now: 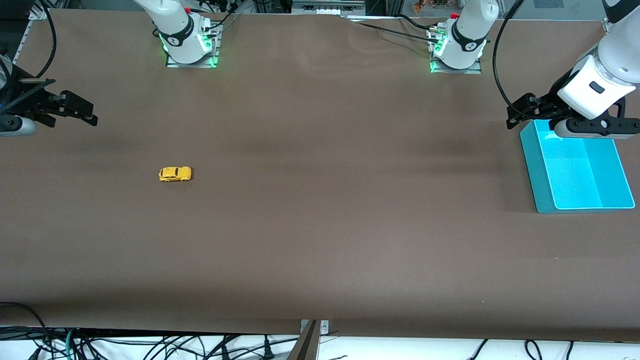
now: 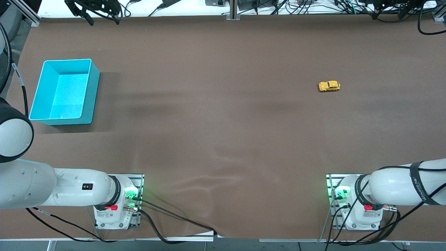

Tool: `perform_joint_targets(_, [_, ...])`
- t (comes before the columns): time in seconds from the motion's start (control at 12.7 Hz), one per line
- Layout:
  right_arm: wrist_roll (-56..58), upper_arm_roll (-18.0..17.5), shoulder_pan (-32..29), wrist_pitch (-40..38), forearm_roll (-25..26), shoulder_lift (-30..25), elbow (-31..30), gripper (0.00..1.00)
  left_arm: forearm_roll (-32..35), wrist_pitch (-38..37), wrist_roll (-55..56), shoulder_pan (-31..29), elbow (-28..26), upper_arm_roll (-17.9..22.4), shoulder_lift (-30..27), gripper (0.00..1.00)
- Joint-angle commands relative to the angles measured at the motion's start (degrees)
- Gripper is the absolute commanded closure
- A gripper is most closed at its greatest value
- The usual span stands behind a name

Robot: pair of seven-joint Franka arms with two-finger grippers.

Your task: Wind and store yellow beetle car

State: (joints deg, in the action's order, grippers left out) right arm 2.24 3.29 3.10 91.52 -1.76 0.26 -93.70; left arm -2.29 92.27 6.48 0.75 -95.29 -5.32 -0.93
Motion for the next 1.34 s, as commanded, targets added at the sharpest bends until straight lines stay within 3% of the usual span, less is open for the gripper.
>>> perform_joint_targets(0.0, [-0.6, 0.2, 0.1, -0.9, -0.2, 0.3, 1.2, 0.00, 0.9, -1.1, -0.7, 0.0, 1.8, -0.1, 0.7, 0.00])
perform_joint_targets(0.47, [1.3, -0.3, 0.9, -1.2, 1.0, 0.1, 0.5, 0.00, 0.9, -1.1, -0.7, -0.1, 1.8, 0.1, 0.7, 0.00])
perform_joint_targets(0.63, [10.2, -0.6, 1.9, -4.6, 1.1, 2.1, 0.7, 0.00, 0.9, -1.1, -0.7, -0.1, 1.8, 0.1, 0.7, 0.00])
perform_joint_targets(0.94, [20.3, -0.6, 4.1, -3.6, 0.8, 7.4, -0.1, 0.00, 0.9, -1.1, -0.7, -0.1, 1.8, 0.1, 0.7, 0.00])
perform_joint_targets(1.1, [30.2, -0.6, 4.7, 1.4, 0.9, 9.1, -2.9, 0.00, 0.9, -1.1, -0.8, -0.1, 1.8, 0.3, 0.7, 0.00])
perform_joint_targets(1.26, [40.7, -0.6, 5.3, 11.3, 1.1, 8.1, -11.2, 0.00, 0.9, -1.1, -0.8, -0.1, 1.8, 0.3, 0.7, 0.00])
